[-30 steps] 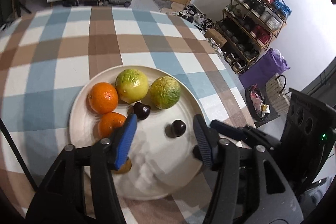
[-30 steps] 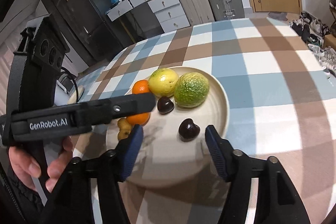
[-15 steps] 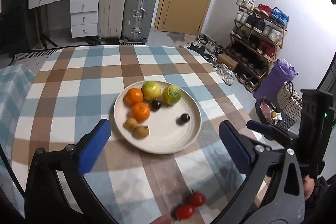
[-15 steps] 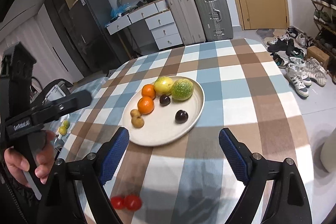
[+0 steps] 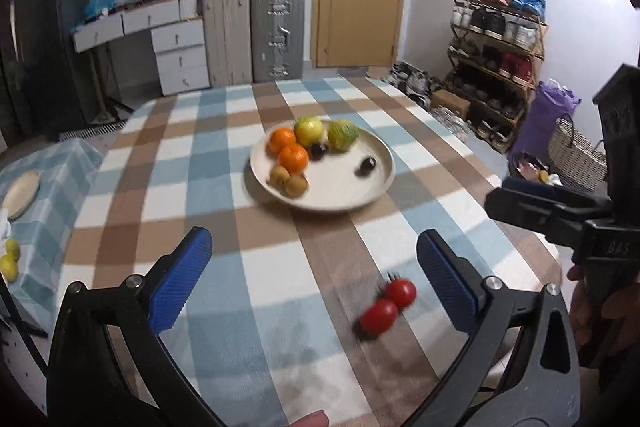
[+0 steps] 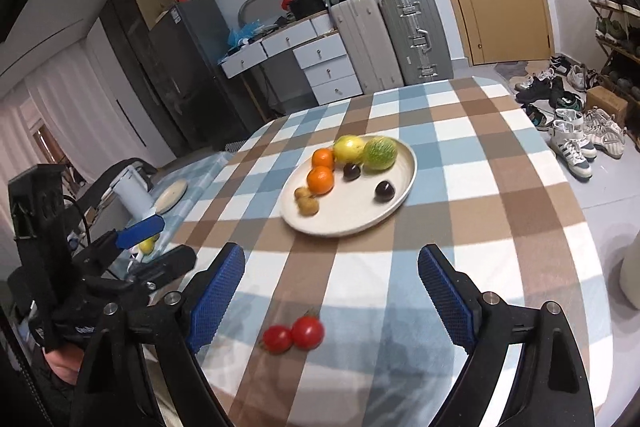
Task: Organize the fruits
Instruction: 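Withdraw both grippers from the plate toward the red tomatoes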
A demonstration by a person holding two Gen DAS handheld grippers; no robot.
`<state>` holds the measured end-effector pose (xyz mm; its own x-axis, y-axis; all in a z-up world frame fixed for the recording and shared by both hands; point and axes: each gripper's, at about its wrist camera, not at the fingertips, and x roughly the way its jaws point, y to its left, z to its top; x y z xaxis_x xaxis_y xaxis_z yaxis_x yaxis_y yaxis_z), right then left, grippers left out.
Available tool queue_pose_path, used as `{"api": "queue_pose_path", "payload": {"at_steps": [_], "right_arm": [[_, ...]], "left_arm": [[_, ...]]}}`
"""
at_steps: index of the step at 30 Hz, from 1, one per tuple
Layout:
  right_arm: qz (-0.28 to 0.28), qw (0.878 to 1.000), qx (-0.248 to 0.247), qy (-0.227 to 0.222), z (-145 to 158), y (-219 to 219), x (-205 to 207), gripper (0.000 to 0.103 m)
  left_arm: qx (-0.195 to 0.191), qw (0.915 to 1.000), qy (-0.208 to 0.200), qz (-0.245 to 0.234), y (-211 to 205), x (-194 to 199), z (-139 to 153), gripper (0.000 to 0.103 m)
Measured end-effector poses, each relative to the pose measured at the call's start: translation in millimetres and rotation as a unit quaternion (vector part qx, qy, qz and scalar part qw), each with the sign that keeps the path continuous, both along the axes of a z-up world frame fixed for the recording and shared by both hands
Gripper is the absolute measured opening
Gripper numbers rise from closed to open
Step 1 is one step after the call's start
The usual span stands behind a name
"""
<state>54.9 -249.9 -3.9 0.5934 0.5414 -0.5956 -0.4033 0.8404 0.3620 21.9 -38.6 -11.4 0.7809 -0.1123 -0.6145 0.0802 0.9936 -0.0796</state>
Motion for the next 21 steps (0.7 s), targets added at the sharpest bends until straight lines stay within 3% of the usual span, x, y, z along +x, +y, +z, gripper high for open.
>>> {"api": "queue_pose_path", "payload": {"at_steps": [4, 9, 21], "right_arm": [[0.011, 1.0, -0.016, -0.002, -1.7, 6.4, -15.1, 0.091], [0.02, 0.999, -0.027, 0.007, -8.7, 13.2, -23.2, 0.091], [0.027, 0.998, -0.053, 0.017, -18.3, 19.8, -17.2, 0.091]], "left_arm": [[-0.004, 0.9999, 0.013, 0.005, 1.8, -7.0, -11.3, 0.102], [-0.046, 0.9979, 0.044, 0.001, 9.5, -1.7, -20.7, 0.102], [-0.04, 0.997, 0.066, -0.005, 2.2, 12.0, -34.9, 0.102]]}}
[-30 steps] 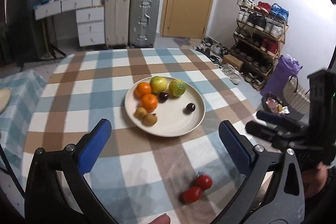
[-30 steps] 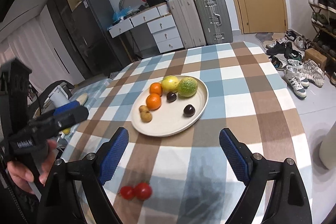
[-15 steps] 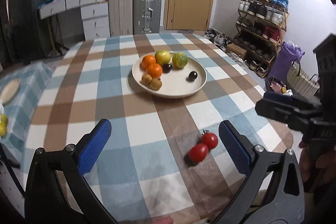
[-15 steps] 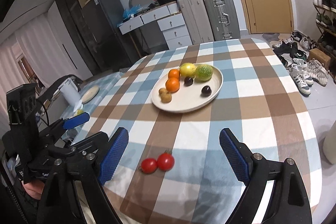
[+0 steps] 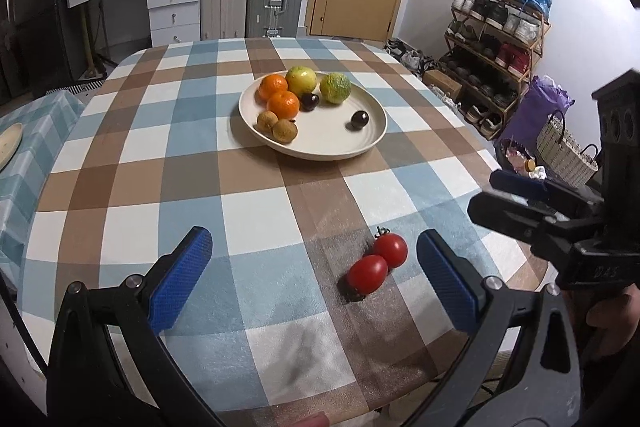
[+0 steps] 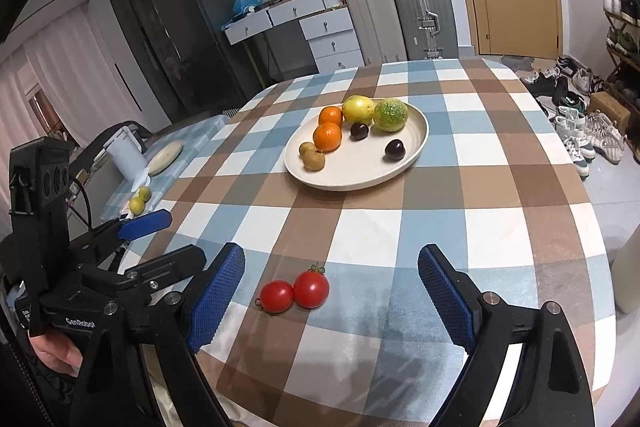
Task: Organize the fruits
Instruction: 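Withdraw both grippers from the plate toward the red tomatoes, then grasp a red tomato with the left gripper while the right gripper grasps the other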
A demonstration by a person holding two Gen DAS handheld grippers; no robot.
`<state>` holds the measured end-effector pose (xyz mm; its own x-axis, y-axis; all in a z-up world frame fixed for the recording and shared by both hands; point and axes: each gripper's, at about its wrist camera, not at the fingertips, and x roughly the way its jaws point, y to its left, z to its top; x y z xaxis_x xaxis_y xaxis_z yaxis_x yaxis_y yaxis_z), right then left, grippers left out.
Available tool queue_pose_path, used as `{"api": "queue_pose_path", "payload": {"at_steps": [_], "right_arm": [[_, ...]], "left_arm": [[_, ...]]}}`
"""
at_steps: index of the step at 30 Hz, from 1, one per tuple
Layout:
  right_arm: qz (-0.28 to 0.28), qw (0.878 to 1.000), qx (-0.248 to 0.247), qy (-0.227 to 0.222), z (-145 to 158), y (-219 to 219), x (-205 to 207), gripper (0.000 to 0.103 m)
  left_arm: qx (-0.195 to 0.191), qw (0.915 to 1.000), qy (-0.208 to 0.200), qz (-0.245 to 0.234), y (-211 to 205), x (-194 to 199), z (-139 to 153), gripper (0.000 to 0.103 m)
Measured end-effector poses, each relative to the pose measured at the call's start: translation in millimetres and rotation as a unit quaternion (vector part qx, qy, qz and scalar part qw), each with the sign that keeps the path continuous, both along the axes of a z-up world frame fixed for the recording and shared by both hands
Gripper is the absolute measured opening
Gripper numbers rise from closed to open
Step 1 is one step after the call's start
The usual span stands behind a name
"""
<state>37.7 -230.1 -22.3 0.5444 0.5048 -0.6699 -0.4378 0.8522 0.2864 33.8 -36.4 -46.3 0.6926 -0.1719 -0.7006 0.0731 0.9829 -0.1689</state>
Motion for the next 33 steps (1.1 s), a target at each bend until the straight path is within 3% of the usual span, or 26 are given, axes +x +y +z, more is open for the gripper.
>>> {"api": "queue_pose_path", "payload": {"at_steps": [7, 14, 17, 22, 33], "right_arm": [[-0.02, 1.0, -0.005, 0.007, -1.5, -5.7, 5.1, 0.091], [-0.039, 0.999, 0.019, 0.017, 0.4, -21.7, 9.7, 0.091], [-0.038, 0.999, 0.02, 0.013, 2.6, -22.7, 7.6, 0.091], [-0.033, 0.999, 0.016, 0.013, 2.7, -22.0, 5.6, 0.091], [-0.032, 0.999, 0.017, 0.015, 3.4, -21.5, 4.5, 0.091]], "left_arm": [[0.004, 0.9993, 0.031, -0.023, -12.6, 8.6, -17.7, 0.102], [0.038, 0.9955, 0.077, -0.04, -33.2, 20.8, -48.0, 0.102], [0.057, 0.9942, 0.082, -0.041, -39.2, 23.9, -55.9, 0.102], [0.05, 0.9937, 0.087, -0.052, -44.8, 26.8, -61.9, 0.099], [0.08, 0.9906, 0.068, -0.087, -58.5, 24.8, -61.8, 0.049]]}}
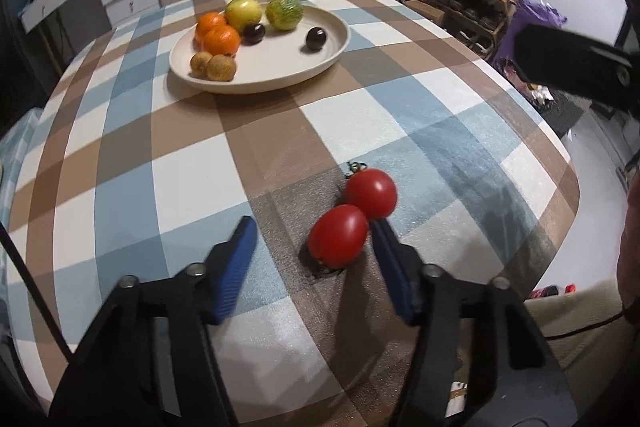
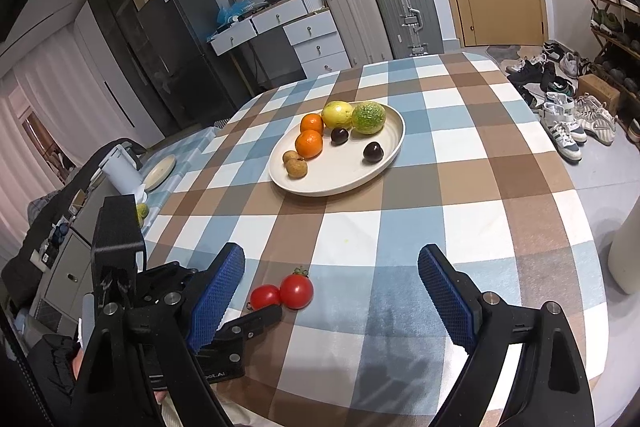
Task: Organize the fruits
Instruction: 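Grasp a red tomato with the left gripper while the right gripper grasps the other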
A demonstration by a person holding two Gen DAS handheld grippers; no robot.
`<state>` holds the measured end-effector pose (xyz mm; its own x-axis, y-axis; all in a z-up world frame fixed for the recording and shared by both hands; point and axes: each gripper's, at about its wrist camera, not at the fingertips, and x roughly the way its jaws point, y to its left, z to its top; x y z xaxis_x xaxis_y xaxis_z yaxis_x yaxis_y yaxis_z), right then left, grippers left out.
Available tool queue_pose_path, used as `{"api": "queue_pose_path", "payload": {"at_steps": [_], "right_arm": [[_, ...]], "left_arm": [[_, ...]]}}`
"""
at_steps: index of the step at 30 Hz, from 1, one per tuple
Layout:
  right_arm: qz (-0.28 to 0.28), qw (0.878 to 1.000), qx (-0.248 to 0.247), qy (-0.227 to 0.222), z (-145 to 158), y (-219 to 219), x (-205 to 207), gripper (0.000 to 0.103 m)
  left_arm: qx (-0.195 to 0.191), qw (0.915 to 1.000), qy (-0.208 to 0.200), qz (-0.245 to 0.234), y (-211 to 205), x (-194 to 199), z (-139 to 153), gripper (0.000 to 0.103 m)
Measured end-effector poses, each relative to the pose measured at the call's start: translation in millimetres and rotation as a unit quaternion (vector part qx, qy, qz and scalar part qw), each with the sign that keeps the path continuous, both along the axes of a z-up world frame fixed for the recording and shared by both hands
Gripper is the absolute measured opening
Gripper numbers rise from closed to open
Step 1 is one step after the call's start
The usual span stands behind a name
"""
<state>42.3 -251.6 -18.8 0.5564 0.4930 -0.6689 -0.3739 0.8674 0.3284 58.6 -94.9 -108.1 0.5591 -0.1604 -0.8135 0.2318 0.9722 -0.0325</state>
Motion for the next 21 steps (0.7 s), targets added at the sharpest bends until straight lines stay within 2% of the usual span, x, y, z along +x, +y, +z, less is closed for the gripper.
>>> {"api": "queue_pose_path", "payload": {"at_steps": [1, 3, 5, 21], "right_arm": [[0.0, 1.0, 0.0, 0.0, -0.2, -0.4, 0.2, 0.091], [0.0, 1.0, 0.001, 0.0, 0.0, 0.4, -0.2, 0.09], [0.0, 1.0, 0.001, 0.001, 0.0, 0.3, -0.2, 0.09], [0.0, 1.0, -0.003, 0.005, -0.7, 1.9, -1.9, 0.091]], "left_arm": [[0.003, 1.0, -0.001, -0.005, -2.1, -1.7, 0.3, 0.046], [0.01, 0.9998, 0.002, -0.017, -6.7, -2.2, -1.5, 0.032], [0.008, 0.9997, 0.006, -0.022, -8.3, -3.5, -2.6, 0.027], [-0.005, 0.9999, 0.005, -0.015, -4.3, -8.6, 5.2, 0.027]]}}
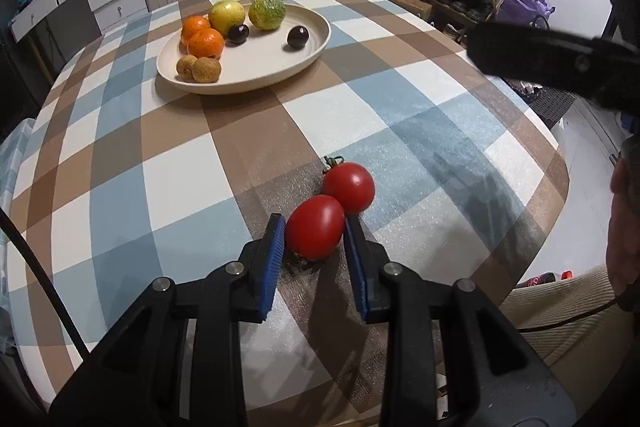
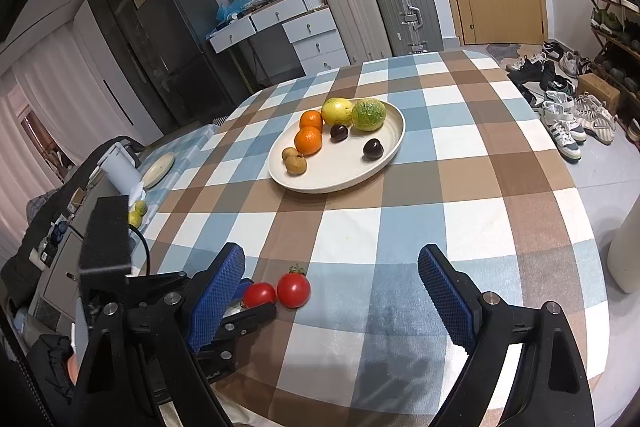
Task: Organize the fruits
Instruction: 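Grasp a red tomato with the left gripper while the right gripper grasps the other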
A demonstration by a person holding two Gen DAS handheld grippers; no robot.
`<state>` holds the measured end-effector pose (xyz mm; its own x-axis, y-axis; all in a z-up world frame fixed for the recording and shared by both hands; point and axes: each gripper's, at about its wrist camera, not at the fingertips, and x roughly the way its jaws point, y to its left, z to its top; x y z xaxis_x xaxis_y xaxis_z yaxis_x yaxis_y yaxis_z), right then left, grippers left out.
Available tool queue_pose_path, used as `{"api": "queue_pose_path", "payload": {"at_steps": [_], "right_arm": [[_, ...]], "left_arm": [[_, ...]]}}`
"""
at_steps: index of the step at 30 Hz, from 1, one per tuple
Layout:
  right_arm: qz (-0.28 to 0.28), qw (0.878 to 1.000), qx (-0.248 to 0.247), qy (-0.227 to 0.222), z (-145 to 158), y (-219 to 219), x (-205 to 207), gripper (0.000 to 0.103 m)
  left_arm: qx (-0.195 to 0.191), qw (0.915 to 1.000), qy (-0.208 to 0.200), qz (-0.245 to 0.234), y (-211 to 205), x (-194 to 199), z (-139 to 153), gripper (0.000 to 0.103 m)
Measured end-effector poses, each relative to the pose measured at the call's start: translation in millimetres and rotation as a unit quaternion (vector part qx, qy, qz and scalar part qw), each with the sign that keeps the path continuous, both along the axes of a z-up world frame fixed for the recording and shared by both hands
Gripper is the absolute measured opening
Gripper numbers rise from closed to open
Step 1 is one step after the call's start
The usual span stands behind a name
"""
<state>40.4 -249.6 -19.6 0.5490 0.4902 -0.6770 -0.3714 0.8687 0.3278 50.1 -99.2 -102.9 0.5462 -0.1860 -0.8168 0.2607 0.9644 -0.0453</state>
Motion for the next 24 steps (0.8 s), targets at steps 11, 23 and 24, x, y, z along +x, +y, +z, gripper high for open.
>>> {"api": "queue_pose_path", "payload": {"at_steps": [11, 23, 24], "right_arm": [[-0.002, 1.0, -0.007, 0.013, -7.0, 0.1, 3.3, 0.091], [0.076, 0.995, -0.054, 0.029, -29.8, 44.9, -2.2, 0.09], [0.083, 0.994, -0.059, 0.033, -33.8, 49.1, -2.3, 0.09]], "left_arm": [[-0.041, 0.9972, -0.034, 0.053, 37.1, -6.9, 29.4, 0.027], [-0.115, 0.9847, -0.1, 0.085, 89.2, -30.3, 83.0, 0.027], [-0.115, 0.9839, -0.105, 0.087, 91.0, -32.4, 86.3, 0.027]]}}
